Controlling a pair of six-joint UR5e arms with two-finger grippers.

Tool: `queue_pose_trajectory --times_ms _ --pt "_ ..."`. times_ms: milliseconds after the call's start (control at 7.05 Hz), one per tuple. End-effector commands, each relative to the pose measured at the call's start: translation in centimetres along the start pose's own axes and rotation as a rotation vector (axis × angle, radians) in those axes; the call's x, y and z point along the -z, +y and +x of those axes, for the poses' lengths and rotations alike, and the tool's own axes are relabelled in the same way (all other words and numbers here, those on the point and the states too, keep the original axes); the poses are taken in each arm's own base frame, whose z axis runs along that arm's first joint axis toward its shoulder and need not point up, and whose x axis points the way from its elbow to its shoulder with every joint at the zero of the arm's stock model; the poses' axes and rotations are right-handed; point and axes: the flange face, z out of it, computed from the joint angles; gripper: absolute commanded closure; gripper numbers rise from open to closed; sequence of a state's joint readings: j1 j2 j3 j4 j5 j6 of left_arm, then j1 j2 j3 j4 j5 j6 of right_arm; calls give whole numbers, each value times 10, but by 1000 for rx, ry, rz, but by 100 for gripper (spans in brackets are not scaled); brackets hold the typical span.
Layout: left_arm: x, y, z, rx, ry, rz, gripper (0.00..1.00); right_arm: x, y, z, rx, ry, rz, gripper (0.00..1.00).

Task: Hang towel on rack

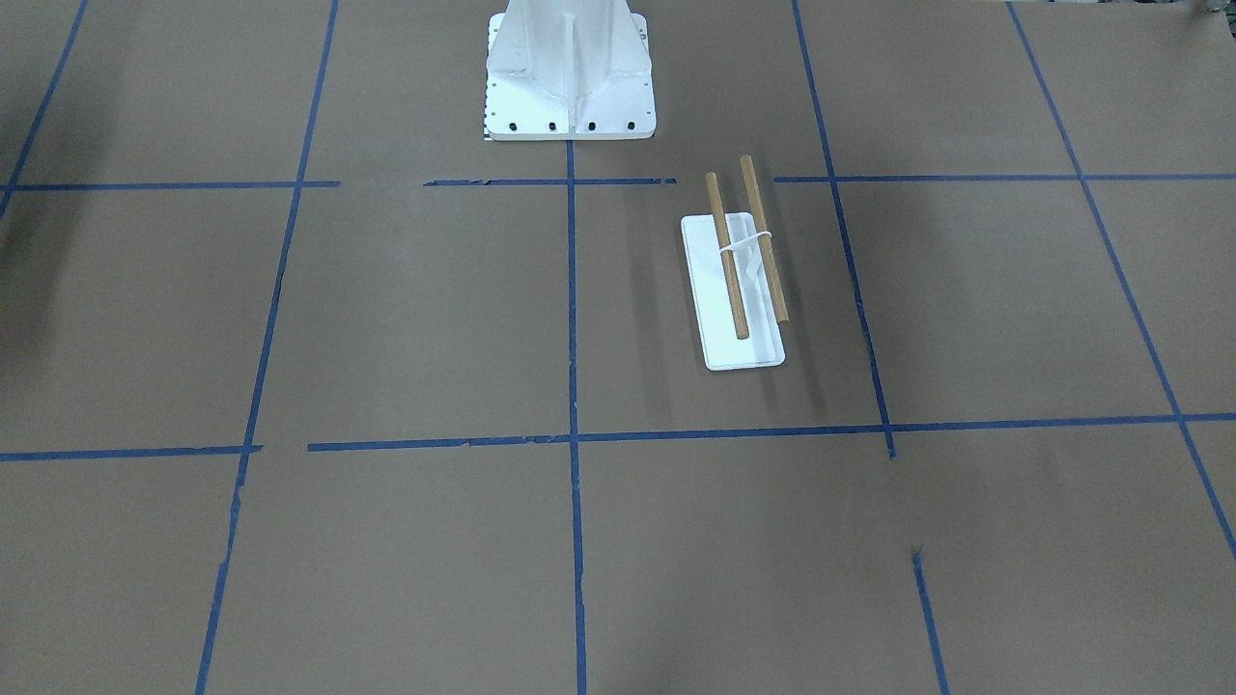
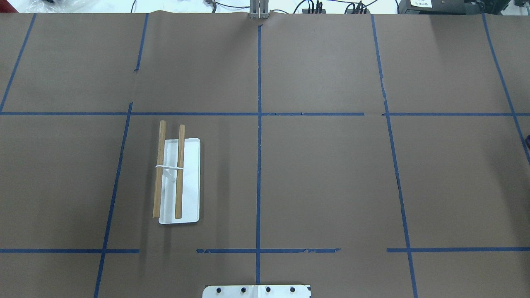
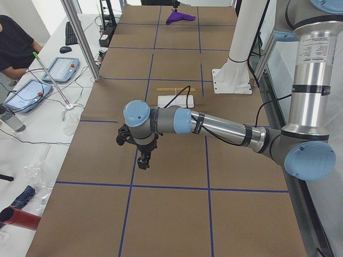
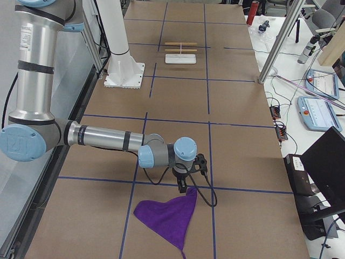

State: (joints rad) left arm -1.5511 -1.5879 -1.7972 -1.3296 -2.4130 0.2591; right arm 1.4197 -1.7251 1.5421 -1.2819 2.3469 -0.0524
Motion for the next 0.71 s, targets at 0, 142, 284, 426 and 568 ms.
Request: queue_pose_trajectory --times_ms 0,142,284,426,568 --pt "2 0 2 -5 0 5 0 -38 7 23 60 30 20 1" --pt "3 -1 3 -8 0 7 0 -48 0 28 67 63 8 2" --pt "3 -1 4 -9 -1 8 0 -57 -1 37 53 63 -10 5" --pt "4 0 4 -10 -1 9 0 -62 -3 40 46 63 -19 9" --pt "4 0 6 -10 6 12 0 -63 -1 42 46 63 -22 12"
